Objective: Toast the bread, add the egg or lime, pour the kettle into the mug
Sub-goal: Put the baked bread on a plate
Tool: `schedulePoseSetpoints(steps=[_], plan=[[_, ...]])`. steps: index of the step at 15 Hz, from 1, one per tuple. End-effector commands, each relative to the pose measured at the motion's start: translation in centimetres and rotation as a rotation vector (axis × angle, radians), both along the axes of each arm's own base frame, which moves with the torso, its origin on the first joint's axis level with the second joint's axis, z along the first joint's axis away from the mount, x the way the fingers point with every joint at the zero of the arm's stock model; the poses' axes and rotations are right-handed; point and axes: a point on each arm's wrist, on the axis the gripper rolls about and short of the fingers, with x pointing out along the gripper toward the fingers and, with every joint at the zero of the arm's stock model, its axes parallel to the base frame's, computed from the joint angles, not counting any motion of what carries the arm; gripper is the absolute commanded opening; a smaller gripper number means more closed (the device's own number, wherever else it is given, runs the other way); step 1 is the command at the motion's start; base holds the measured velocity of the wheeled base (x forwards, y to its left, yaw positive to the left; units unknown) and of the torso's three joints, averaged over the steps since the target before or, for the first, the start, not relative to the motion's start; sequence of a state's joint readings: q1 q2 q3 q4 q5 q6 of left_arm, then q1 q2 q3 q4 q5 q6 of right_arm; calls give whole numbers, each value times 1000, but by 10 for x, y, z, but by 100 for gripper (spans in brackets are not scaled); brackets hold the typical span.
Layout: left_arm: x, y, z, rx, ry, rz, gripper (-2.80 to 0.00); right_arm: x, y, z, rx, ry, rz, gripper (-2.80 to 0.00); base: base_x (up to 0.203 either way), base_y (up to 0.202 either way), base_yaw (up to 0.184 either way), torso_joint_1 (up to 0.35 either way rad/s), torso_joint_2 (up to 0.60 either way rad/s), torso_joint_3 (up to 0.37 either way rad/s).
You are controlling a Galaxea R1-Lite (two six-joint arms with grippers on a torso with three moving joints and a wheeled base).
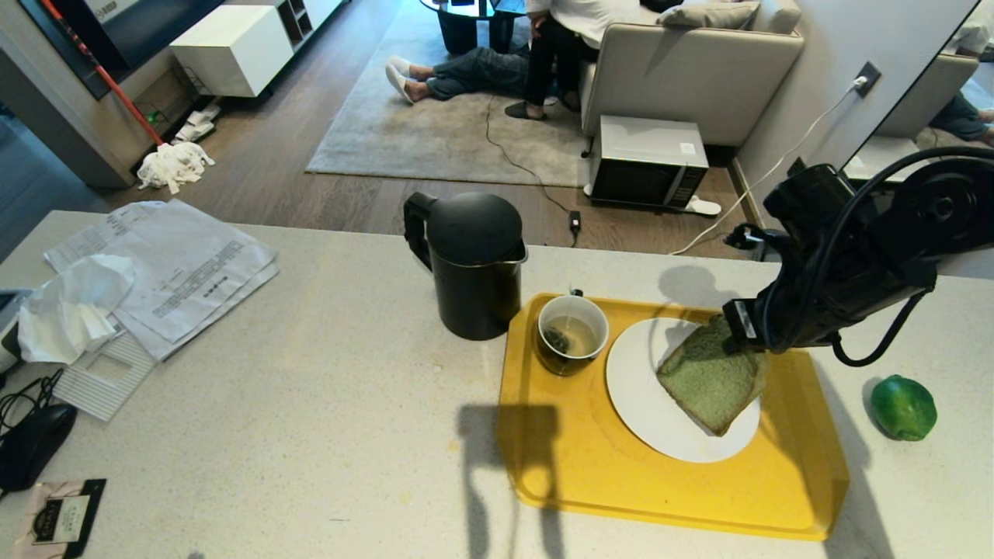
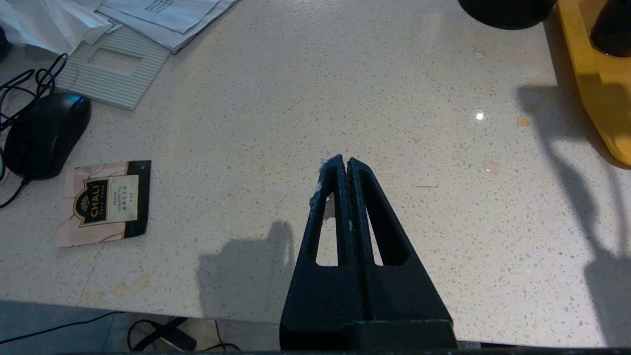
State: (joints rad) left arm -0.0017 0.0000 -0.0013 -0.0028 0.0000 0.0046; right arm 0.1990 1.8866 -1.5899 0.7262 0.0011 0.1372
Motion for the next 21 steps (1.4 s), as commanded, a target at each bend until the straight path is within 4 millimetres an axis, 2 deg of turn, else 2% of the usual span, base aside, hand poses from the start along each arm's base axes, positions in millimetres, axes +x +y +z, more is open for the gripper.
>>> schedulePoseSetpoints(steps=[1, 6, 7, 8, 13, 21], plan=[[0, 0, 0, 0, 1, 0, -280, 7, -19, -2, -15, 3, -28, -280, 0, 0, 0, 0, 0, 0], [0, 0, 0, 0, 0, 0, -280, 10, -24, -3, -27, 0, -22, -280, 0, 0, 0, 0, 0, 0], [0, 0, 0, 0, 1, 0, -280, 10, -23, -3, -27, 0, -19, -220, 0, 0, 0, 0, 0, 0], [0, 0, 0, 0, 1, 0, -280, 10, -22, -2, -25, -1, -14, 0, 0, 0, 0, 0, 0, 0], [0, 0, 0, 0, 0, 0, -280, 7, -5, -4, -24, 5, 37, 0, 0, 0, 0, 0, 0, 0], [0, 0, 0, 0, 1, 0, -280, 10, 1, -4, -28, -22, 63, 0, 0, 0, 0, 0, 0, 0]])
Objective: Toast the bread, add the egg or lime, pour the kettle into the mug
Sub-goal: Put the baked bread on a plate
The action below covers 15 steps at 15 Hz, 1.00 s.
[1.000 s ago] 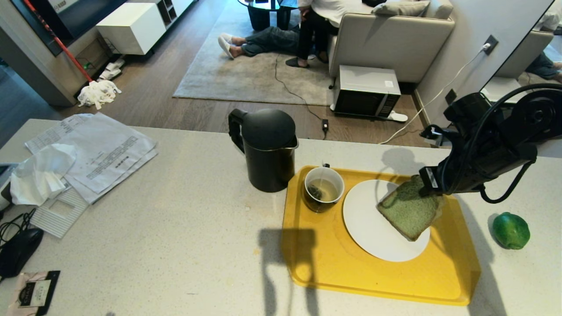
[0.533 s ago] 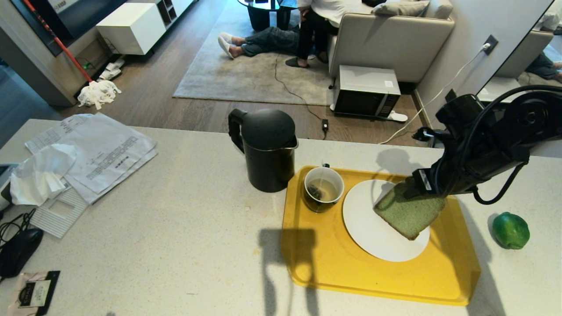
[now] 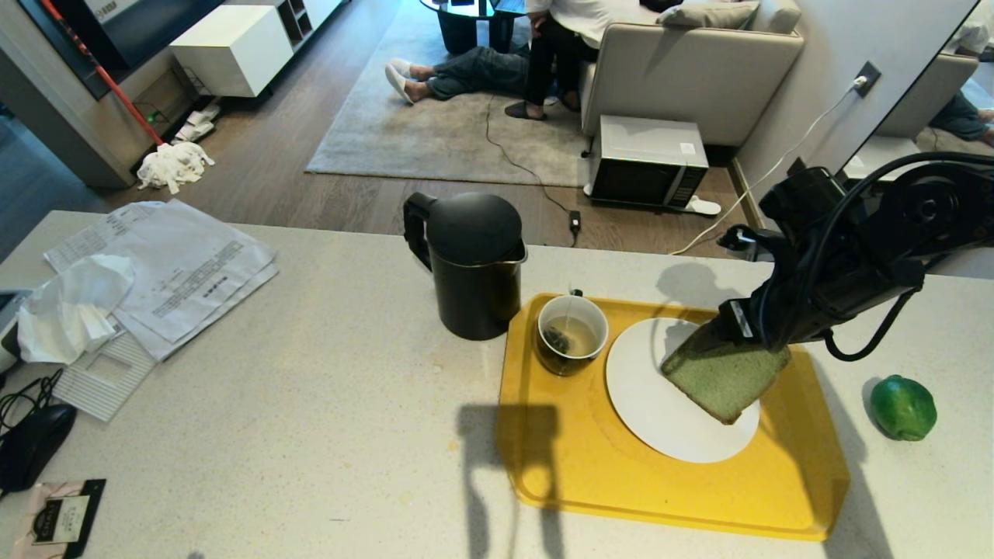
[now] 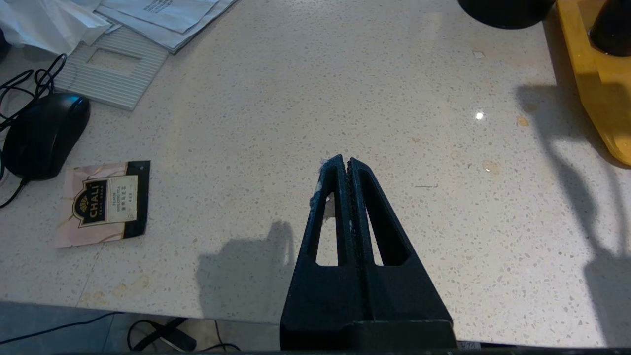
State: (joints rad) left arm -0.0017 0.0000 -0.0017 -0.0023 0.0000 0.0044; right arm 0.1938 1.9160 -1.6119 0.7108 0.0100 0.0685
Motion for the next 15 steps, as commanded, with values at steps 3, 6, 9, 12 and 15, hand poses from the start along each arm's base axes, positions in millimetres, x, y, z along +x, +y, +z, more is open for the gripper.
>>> schedulePoseSetpoints(steps=[3, 6, 9, 12, 15], plan=[[0, 0, 0, 0, 0, 0, -280, 5, 1, 0, -21, -37, 33, 0, 0, 0, 0, 0, 0, 0], [0, 0, 0, 0, 1, 0, -280, 9, 2, 1, -26, -77, 49, 0, 0, 0, 0, 0, 0, 0], [0, 0, 0, 0, 1, 0, -280, 16, 3, -1, -54, -118, 87, 0, 0, 0, 0, 0, 0, 0], [0, 0, 0, 0, 1, 0, -280, 21, 4, -2, -74, -150, 81, 0, 0, 0, 0, 0, 0, 0], [0, 0, 0, 0, 1, 0, -280, 24, 5, -3, -96, -174, 116, 0, 0, 0, 0, 0, 0, 0]])
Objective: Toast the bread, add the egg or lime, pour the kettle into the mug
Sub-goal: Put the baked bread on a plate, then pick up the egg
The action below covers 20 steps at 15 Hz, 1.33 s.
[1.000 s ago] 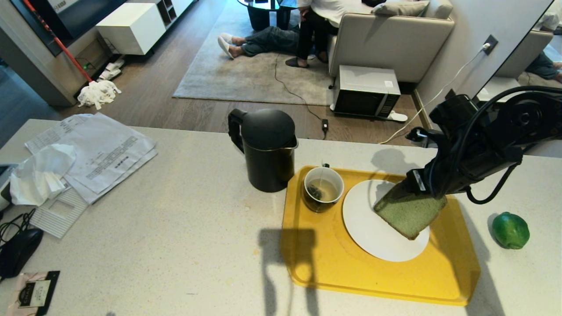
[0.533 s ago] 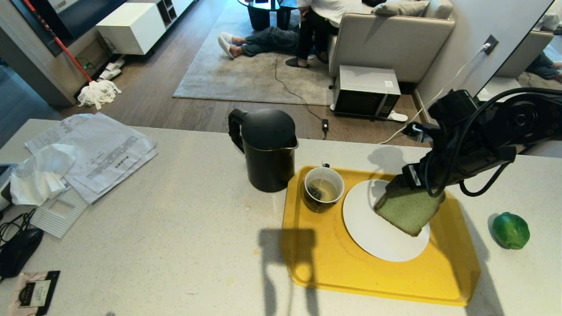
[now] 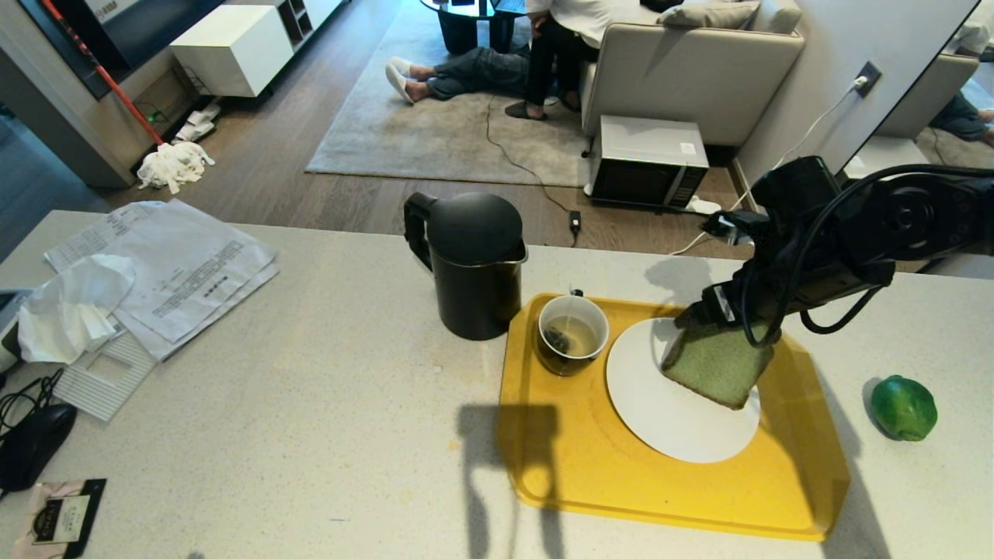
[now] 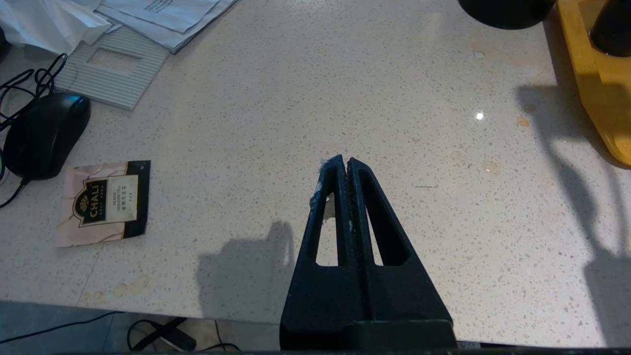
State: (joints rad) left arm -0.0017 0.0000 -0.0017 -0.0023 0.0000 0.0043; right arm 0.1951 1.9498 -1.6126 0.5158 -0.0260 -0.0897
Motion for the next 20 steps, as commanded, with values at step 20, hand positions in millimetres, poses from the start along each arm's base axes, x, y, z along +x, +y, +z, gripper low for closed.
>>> schedulePoseSetpoints(steps=[20], plan=[[0, 0, 0, 0, 1, 0, -280, -26, -35, 49, -48, -158, -82, 0, 0, 0, 0, 0, 0, 0]])
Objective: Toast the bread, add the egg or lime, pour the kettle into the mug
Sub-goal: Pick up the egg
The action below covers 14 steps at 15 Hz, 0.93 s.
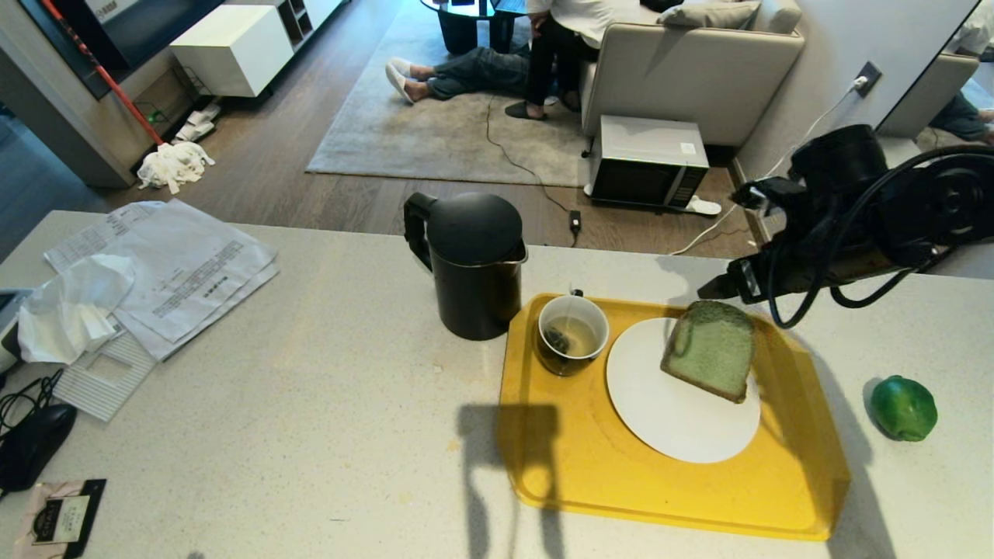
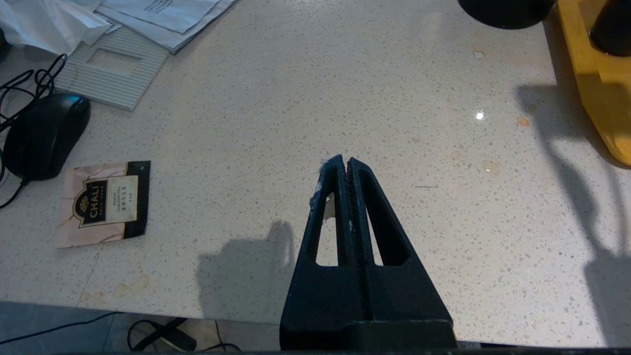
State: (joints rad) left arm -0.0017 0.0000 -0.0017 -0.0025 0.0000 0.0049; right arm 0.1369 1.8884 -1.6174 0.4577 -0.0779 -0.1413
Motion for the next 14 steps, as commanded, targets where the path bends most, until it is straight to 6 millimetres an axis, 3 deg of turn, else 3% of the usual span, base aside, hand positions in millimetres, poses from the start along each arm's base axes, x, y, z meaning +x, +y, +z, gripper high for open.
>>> schedulePoseSetpoints(steps=[1, 7, 14], plan=[[0, 0, 0, 0, 1, 0, -280, -31, -18, 29, 7, -18, -39, -280, 0, 0, 0, 0, 0, 0], [0, 0, 0, 0, 1, 0, -280, -103, -53, 57, 12, -60, -142, -280, 0, 0, 0, 0, 0, 0], [0, 0, 0, 0, 1, 0, -280, -192, -58, 77, 2, -157, -184, -280, 0, 0, 0, 0, 0, 0]])
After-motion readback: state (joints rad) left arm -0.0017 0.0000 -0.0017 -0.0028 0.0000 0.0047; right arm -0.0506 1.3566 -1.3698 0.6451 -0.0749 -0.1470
